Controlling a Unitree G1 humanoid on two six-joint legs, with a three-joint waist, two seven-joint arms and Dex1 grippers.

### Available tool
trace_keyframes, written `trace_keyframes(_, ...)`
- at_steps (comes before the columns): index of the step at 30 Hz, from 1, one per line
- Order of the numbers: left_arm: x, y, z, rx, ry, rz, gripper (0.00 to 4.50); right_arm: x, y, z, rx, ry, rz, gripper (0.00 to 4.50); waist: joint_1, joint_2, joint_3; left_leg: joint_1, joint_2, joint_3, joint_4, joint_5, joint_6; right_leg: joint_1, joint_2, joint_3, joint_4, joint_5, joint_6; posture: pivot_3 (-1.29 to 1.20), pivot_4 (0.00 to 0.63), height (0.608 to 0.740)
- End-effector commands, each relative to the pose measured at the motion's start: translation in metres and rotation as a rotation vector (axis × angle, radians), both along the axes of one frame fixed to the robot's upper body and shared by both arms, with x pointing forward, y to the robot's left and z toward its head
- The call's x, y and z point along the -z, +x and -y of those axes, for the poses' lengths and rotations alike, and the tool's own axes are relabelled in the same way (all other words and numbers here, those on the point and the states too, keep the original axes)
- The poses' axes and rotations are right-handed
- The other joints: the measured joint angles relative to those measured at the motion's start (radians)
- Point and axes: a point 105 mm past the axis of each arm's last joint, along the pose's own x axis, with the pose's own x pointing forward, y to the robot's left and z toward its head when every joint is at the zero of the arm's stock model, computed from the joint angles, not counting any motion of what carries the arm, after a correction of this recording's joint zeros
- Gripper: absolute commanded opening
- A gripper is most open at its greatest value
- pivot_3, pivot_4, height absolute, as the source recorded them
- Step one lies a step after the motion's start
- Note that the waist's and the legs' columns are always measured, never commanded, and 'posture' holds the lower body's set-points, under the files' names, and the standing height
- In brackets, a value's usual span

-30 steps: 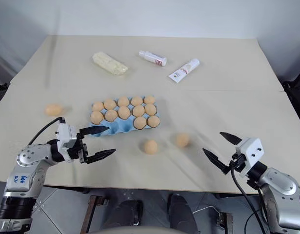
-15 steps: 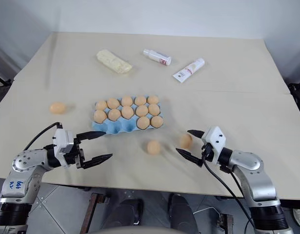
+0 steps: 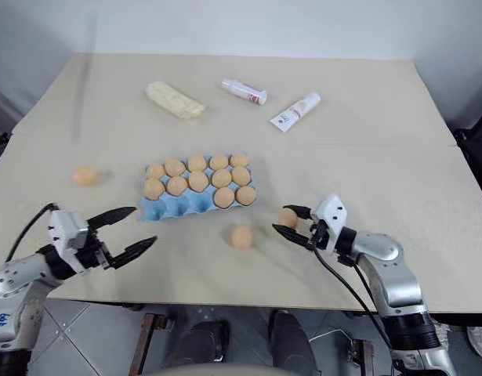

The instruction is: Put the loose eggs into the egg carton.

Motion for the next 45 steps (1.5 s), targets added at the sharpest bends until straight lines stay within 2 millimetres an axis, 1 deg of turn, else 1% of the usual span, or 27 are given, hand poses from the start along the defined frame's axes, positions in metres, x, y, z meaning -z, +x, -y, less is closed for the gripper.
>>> trace_keyframes(1, -0.004, -0.010, -0.024, -0.110, -0.016, 0.019, 4.50, -0.039, -0.001, -0.040, -0.099, 0.072, 0.088, 2.34, -0.005, 0.000, 0.000, 0.000, 0.000, 0.000, 0.000, 0.000, 0.000, 0.000, 0.000, 0.000, 0.001, 0.000, 0.000, 0.00, 0.150, 0.740)
trace_keyframes(2, -0.001, -0.014, -0.030, -0.134, -0.014, 0.009, 4.50, -0.045, 0.001, -0.054, -0.130, 0.072, 0.102, 2.34, -0.005, 0.000, 0.000, 0.000, 0.000, -0.001, 0.000, 0.000, 0.000, 0.000, 0.000, 0.000, 0.001, 0.000, 0.000, 0.00, 0.150, 0.740)
trace_keyframes(4, 0.003, -0.019, -0.036, -0.162, -0.014, -0.004, 4.50, -0.052, 0.004, -0.076, -0.173, 0.069, 0.119, 2.34, -0.007, 0.000, 0.000, 0.000, 0.000, -0.001, 0.000, 0.000, 0.000, 0.000, 0.000, -0.001, 0.001, 0.000, -0.001, 0.00, 0.150, 0.740)
trace_keyframes(6, 0.005, -0.021, -0.037, -0.170, -0.015, -0.010, 4.50, -0.054, 0.008, -0.092, -0.190, 0.069, 0.123, 2.34, -0.006, 0.000, 0.000, 0.000, 0.000, -0.001, 0.000, 0.000, 0.000, 0.000, 0.000, -0.001, 0.000, 0.000, -0.001, 0.00, 0.150, 0.740)
trace_keyframes(7, 0.006, -0.022, -0.035, -0.171, -0.016, -0.011, 4.50, -0.054, 0.013, -0.104, -0.194, 0.063, 0.128, 2.34, -0.002, 0.000, 0.000, 0.000, 0.000, -0.001, 0.000, 0.000, 0.000, 0.000, -0.001, -0.001, 0.000, 0.000, -0.001, 0.00, 0.150, 0.740)
trace_keyframes(9, 0.007, -0.022, -0.032, -0.170, -0.018, -0.011, 4.50, -0.054, 0.018, -0.117, -0.198, 0.052, 0.136, 2.34, 0.000, 0.000, 0.000, -0.001, -0.001, -0.002, 0.000, 0.000, -0.001, 0.000, -0.001, -0.001, -0.001, 0.000, -0.001, 0.00, 0.150, 0.740)
trace_keyframes(12, 0.008, -0.023, -0.027, -0.170, -0.028, -0.007, 4.50, -0.046, 0.034, -0.145, -0.183, 0.006, 0.144, 2.34, 0.000, -0.001, 0.000, -0.002, -0.001, -0.001, 0.000, 0.000, -0.001, -0.001, -0.001, -0.001, -0.001, 0.000, -0.001, 0.00, 0.150, 0.740)
trace_keyframes(15, 0.008, -0.023, -0.025, -0.172, -0.031, -0.006, 4.50, -0.046, 0.042, -0.157, -0.170, 0.010, 0.143, 2.34, -0.003, -0.001, 0.000, -0.002, -0.001, -0.001, -0.001, 0.000, -0.001, -0.002, -0.001, -0.001, 0.000, 0.000, -0.001, 0.00, 0.150, 0.740)
trace_keyframes(17, 0.007, -0.023, -0.024, -0.176, -0.035, -0.003, 4.50, -0.044, 0.041, -0.162, -0.186, 0.010, 0.140, 2.99, -0.006, -0.001, 0.000, -0.002, -0.001, -0.001, -0.002, 0.000, -0.001, -0.003, -0.001, -0.001, 0.000, 0.000, -0.001, 0.00, 0.150, 0.740)
trace_keyframes(19, 0.007, -0.023, -0.023, -0.178, -0.037, -0.001, 4.50, -0.044, 0.035, -0.165, -0.227, 0.019, 0.139, 3.58, -0.010, -0.001, 0.000, -0.003, -0.001, -0.001, -0.002, 0.000, -0.001, -0.004, -0.001, -0.001, 0.000, 0.000, -0.001, 0.00, 0.150, 0.740)
trace_keyframes(21, 0.006, -0.023, -0.023, -0.178, -0.038, 0.000, 4.50, -0.047, 0.030, -0.164, -0.246, 0.032, 0.144, 4.28, -0.013, -0.001, 0.000, -0.003, -0.001, 0.000, -0.002, 0.000, -0.001, -0.004, -0.001, -0.001, 0.000, 0.000, -0.001, 0.00, 0.150, 0.740)
trace_keyframes(22, 0.006, -0.023, -0.023, -0.177, -0.038, 0.000, 4.50, -0.050, 0.027, -0.161, -0.257, 0.041, 0.149, 4.48, -0.013, -0.001, 0.000, -0.003, -0.001, 0.000, -0.002, 0.000, -0.001, -0.004, -0.001, -0.001, 0.000, 0.000, -0.001, 0.00, 0.150, 0.740)
trace_keyframes(24, 0.005, -0.023, -0.022, -0.170, -0.037, 0.001, 4.50, -0.059, 0.020, -0.151, -0.280, 0.058, 0.165, 4.48, -0.014, -0.001, 0.000, -0.003, -0.001, 0.000, -0.002, 0.000, -0.001, -0.004, 0.000, -0.001, 0.000, 0.000, -0.001, 0.00, 0.150, 0.740)
trace_keyframes(26, 0.002, -0.021, -0.018, -0.149, -0.039, 0.003, 4.50, -0.065, 0.014, -0.136, -0.285, 0.069, 0.184, 4.48, -0.013, -0.001, 0.000, -0.003, -0.001, -0.001, -0.002, 0.000, -0.001, -0.004, 0.000, -0.001, 0.000, 0.000, -0.001, 0.00, 0.150, 0.740)
trace_keyframes(28, 0.000, -0.019, -0.012, -0.117, -0.037, 0.006, 4.50, -0.069, 0.007, -0.114, -0.286, 0.080, 0.202, 4.48, -0.007, -0.001, 0.000, -0.003, -0.001, -0.001, -0.002, 0.000, -0.001, -0.004, -0.001, -0.001, 0.000, 0.000, -0.001, 0.00, 0.150, 0.740)
trace_keyframes(30, -0.001, -0.017, -0.005, -0.069, -0.032, 0.002, 4.50, -0.069, -0.001, -0.085, -0.255, 0.098, 0.215, 4.48, 0.002, -0.001, -0.001, -0.003, -0.001, -0.001, -0.002, 0.000, -0.001, -0.003, -0.001, -0.001, -0.001, 0.000, -0.001, 0.00, 0.150, 0.740)
trace_keyframes(32, 0.000, -0.016, 0.003, -0.006, -0.008, -0.011, 4.50, -0.063, -0.006, -0.051, -0.190, 0.087, 0.208, 4.48, 0.013, -0.001, -0.001, -0.002, -0.001, -0.001, -0.002, 0.000, -0.001, -0.002, -0.001, -0.001, -0.002, 0.000, -0.001, 0.00, 0.150, 0.740)
trace_keyframes(34, 0.001, -0.014, 0.010, 0.053, 0.018, -0.023, 4.50, -0.051, -0.014, -0.016, -0.111, 0.046, 0.174, 4.48, 0.018, -0.001, -0.001, -0.002, -0.001, -0.001, -0.002, -0.001, -0.001, -0.001, -0.001, -0.001, -0.003, 0.000, -0.001, 0.00, 0.150, 0.740)
trace_keyframes(38, 0.001, -0.008, 0.016, 0.125, 0.038, -0.026, 4.50, -0.038, -0.027, 0.040, 0.045, -0.025, 0.144, 4.48, 0.015, -0.001, 0.000, -0.002, -0.001, -0.001, -0.002, -0.001, 0.000, -0.001, -0.001, -0.001, -0.004, -0.001, -0.001, 0.00, 0.150, 0.740)
trace_keyframes(41, -0.001, 0.000, 0.017, 0.149, 0.055, -0.009, 4.50, -0.028, -0.036, 0.073, 0.145, -0.058, 0.121, 4.48, 0.010, -0.001, 0.000, 0.000, 0.000, 0.001, -0.002, -0.001, 0.000, 0.000, 0.000, 0.000, -0.003, 0.000, -0.001, 0.00, 0.150, 0.740)
trace_keyframes(42, -0.001, 0.002, 0.017, 0.151, 0.057, -0.004, 4.50, -0.026, -0.038, 0.078, 0.159, -0.064, 0.112, 4.48, 0.010, 0.000, 0.000, 0.001, 0.000, 0.001, -0.002, -0.001, 0.000, 0.000, 0.000, 0.000, -0.002, 0.000, -0.001, 0.00, 0.150, 0.740)
trace_keyframes(44, -0.003, 0.009, 0.021, 0.174, 0.051, 0.003, 4.50, -0.010, -0.045, 0.101, 0.226, -0.107, 0.090, 4.48, 0.016, 0.000, 0.000, 0.001, 0.001, 0.001, -0.002, -0.001, 0.000, 0.001, 0.001, 0.000, -0.001, -0.001, -0.001, 0.00, 0.150, 0.740)
trace_keyframes(45, -0.004, 0.011, 0.022, 0.185, 0.051, 0.005, 4.50, -0.004, -0.048, 0.109, 0.250, -0.126, 0.088, 4.48, 0.016, -0.001, 0.000, 0.002, 0.000, 0.001, -0.002, 0.000, 0.000, 0.002, 0.001, -0.001, -0.001, -0.001, -0.001, 0.00, 0.150, 0.740)
